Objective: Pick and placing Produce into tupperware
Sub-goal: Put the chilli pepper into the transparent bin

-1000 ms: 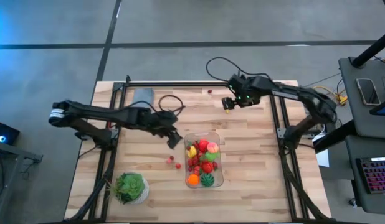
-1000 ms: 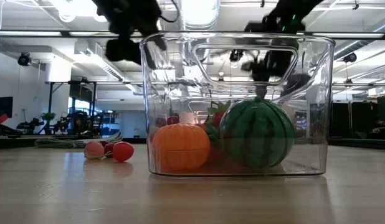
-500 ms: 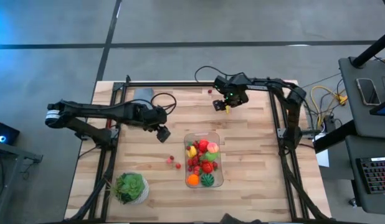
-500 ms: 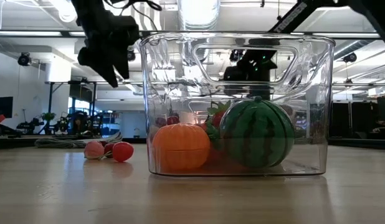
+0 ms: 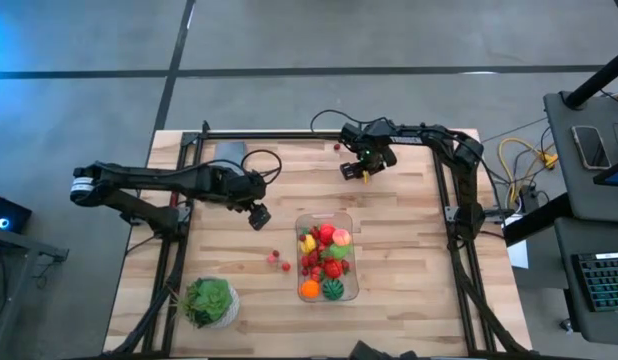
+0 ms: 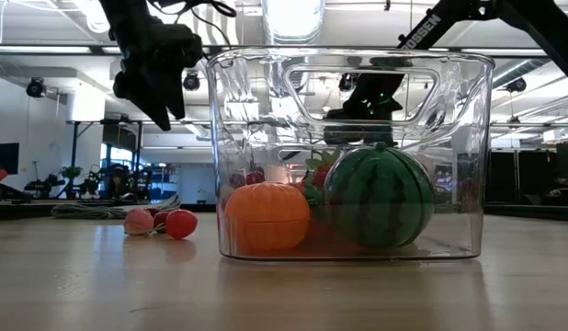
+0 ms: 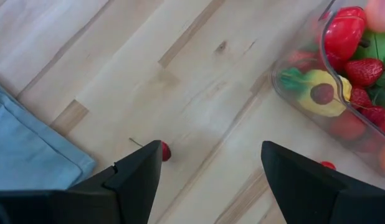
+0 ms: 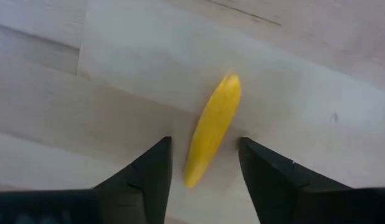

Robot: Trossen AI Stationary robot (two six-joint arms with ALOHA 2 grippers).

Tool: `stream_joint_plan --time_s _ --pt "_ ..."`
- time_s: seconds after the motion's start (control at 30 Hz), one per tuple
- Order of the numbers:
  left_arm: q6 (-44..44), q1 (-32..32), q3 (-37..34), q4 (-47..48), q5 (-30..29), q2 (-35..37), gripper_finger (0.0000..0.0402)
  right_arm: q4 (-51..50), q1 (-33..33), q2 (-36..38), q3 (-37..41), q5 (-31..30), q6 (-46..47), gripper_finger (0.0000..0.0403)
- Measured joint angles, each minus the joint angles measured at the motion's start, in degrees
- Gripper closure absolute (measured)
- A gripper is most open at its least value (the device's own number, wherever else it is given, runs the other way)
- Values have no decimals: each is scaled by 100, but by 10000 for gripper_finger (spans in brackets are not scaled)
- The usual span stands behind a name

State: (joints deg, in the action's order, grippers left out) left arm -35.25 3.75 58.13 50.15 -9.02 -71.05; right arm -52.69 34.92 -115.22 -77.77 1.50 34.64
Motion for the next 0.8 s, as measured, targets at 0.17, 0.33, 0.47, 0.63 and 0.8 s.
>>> stream_joint_plan --time_s 0.17,0.33,0.47,0.63,0.8 --pt "0 0 0 -2 0 0 142 -2 0 2 6 0 -37 273" --pt "-2 0 0 -4 0 0 142 -4 0 7 10 -2 -124 321" --pt "-2 0 0 -6 2 0 142 -9 0 23 15 -1 -134 353" --pt "-2 0 0 -6 15 0 142 -49 -75 315 30 1 -158 374" --pt "139 0 -4 -6 20 0 142 -361 -470 1295 30 142 -169 374"
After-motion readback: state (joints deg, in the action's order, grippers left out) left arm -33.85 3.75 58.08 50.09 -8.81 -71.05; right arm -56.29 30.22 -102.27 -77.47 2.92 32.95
